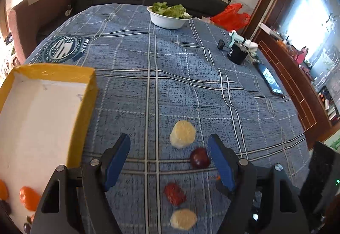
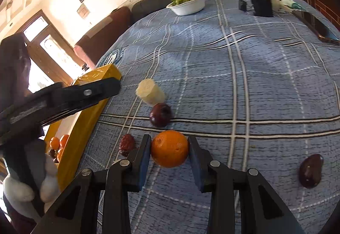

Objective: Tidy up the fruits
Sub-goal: 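Grasp a round cream yam slice with the left gripper while the right gripper grasps an orange, then carry the yam slice into the tray and release it while the right gripper carries the orange over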

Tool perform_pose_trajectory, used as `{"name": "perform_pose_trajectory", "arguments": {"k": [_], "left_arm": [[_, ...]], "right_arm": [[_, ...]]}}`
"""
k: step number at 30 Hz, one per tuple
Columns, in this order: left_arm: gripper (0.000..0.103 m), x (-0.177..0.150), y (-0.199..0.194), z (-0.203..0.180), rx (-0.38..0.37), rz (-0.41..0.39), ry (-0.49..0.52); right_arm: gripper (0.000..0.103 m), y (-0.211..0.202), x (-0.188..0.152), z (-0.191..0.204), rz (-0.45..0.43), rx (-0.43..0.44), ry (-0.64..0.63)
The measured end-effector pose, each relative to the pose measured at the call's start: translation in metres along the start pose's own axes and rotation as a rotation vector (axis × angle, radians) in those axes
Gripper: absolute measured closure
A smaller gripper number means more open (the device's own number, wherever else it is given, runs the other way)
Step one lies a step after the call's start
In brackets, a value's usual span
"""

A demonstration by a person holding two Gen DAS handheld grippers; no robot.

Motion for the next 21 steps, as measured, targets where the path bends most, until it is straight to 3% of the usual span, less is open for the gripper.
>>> {"name": "perform_pose_trajectory", "arguments": {"k": [5, 7, 9, 11, 21], "left_arm": [[0.032, -0.004, 0.027, -0.018, 0.004, 0.019, 0.077], [0.042, -0.007, 0.034, -0.019, 0.006, 0.034, 0.089], [0.067, -0.011, 0.039, -0.018, 0.008, 0.052, 0.091], [0.076, -0.014, 0.043, -0.017, -0.005, 0.067, 0.085], [0.076, -0.007, 0.005, -0.013, -0.004, -0.011, 0.031]], "right_arm": [[0.065, -0.003, 0.002, -0.006, -0.003, -0.006, 0.021], [0.065, -0.003, 0.002, -0.006, 0.0, -0.003, 0.021], [0.065, -0.003, 0.002, -0.005, 0.0, -0.001, 0.021], [0.065, -0.004, 0.002, -0.006, -0.001, -0.001, 0.018], [0.065, 0.0, 0.003, -0.007, -0.011, -0.024, 0.008]]}}
Point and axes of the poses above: each gripper's, at about its wrist camera, not at the fingertips, and y roughly the way its jaws point, z to its left, x to its top, the point moved 2 cm from there along y, roughly the way its jaws point, and after that the axes turned 14 degrees about -z, right-handed, at the moved point
